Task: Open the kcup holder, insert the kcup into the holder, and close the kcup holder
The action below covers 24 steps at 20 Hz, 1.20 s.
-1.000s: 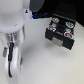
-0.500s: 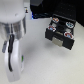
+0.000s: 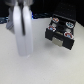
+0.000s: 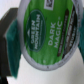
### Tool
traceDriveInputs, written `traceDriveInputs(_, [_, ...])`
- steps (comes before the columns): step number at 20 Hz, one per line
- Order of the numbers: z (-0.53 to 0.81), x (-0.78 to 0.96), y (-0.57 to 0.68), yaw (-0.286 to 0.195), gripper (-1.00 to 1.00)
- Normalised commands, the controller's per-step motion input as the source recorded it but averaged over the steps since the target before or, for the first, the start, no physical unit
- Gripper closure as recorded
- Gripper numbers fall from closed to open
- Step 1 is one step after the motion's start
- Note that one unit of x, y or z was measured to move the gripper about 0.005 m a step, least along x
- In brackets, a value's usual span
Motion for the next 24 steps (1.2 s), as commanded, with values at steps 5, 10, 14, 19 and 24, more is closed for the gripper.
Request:
traceDriveInputs(5, [0.67,0.04,0.63,0.026,1.00])
traceDriveInputs(10, [0.49,0.02,0.66,0.050,1.00])
traceDriveInputs(14, [0.43,-0.01,0.64,0.027,1.00])
traceDriveInputs(19, [0.41,0.03,0.66,0.008,1.00])
traceDriveInputs(24, [0.19,0.03,0.65,0.029,1.00])
